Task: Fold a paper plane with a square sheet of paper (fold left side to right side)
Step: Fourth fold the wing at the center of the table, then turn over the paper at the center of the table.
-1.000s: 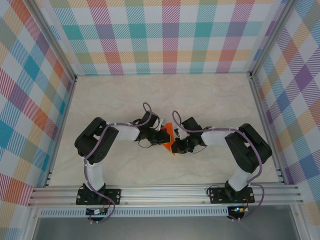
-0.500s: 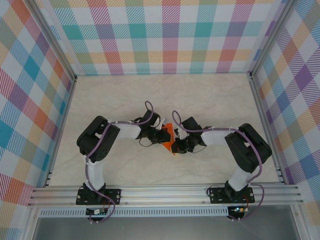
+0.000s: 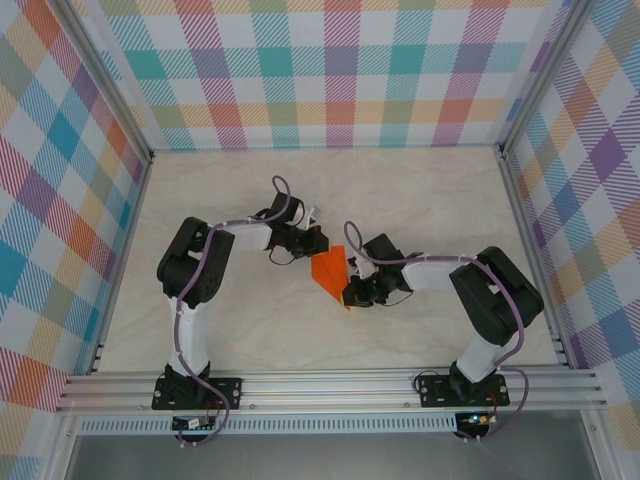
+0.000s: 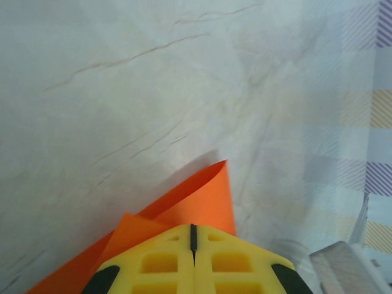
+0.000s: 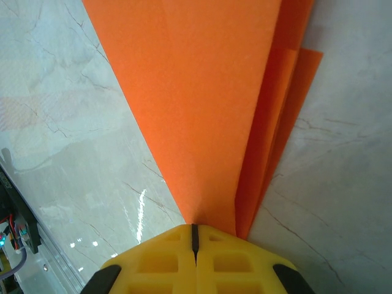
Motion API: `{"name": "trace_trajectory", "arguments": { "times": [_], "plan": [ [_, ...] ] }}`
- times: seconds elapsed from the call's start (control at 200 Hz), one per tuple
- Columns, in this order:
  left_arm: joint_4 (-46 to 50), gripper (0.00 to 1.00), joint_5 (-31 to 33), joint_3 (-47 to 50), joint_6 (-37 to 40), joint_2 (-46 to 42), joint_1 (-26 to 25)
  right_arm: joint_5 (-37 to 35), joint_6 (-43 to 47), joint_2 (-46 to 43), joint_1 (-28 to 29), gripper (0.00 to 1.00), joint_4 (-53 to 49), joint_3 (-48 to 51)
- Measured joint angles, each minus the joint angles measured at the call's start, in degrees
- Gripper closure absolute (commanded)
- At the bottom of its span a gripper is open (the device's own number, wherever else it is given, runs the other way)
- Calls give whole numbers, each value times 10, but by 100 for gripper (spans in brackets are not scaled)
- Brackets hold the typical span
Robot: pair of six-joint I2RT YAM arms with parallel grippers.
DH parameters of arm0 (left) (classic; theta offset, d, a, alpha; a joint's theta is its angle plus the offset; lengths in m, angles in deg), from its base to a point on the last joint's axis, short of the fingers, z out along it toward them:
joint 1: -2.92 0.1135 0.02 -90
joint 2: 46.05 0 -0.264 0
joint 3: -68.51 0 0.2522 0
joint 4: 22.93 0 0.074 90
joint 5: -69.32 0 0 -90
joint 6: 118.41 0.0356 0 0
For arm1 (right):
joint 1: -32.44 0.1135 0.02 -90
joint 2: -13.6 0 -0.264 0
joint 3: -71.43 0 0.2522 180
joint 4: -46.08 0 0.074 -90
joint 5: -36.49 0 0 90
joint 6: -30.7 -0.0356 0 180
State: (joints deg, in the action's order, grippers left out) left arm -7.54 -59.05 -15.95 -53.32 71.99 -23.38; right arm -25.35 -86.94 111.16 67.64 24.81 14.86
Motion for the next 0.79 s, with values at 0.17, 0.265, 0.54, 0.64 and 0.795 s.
{"name": "trace_trajectory", "arguments": {
  "times": [0.17, 0.265, 0.54, 0.64, 0.795],
  "plan": [
    [6, 83, -17, -17, 6, -2, 2, 1, 0, -1, 0, 91, -2, -3],
    [19, 78, -21, -13, 6, -20, 11, -7, 7, -11, 0, 80, -18, -5],
    [5, 52, -25, 62, -13, -218, 78, -68, 35, -129, 0, 52, -88, -40],
    [-21, 51, -22, 94, -25, -252, 86, -107, 43, -184, 0, 41, -106, -40],
    [-72, 49, -28, 161, -64, -226, 75, -156, 47, -282, 0, 26, -134, -23]
  ]
}}
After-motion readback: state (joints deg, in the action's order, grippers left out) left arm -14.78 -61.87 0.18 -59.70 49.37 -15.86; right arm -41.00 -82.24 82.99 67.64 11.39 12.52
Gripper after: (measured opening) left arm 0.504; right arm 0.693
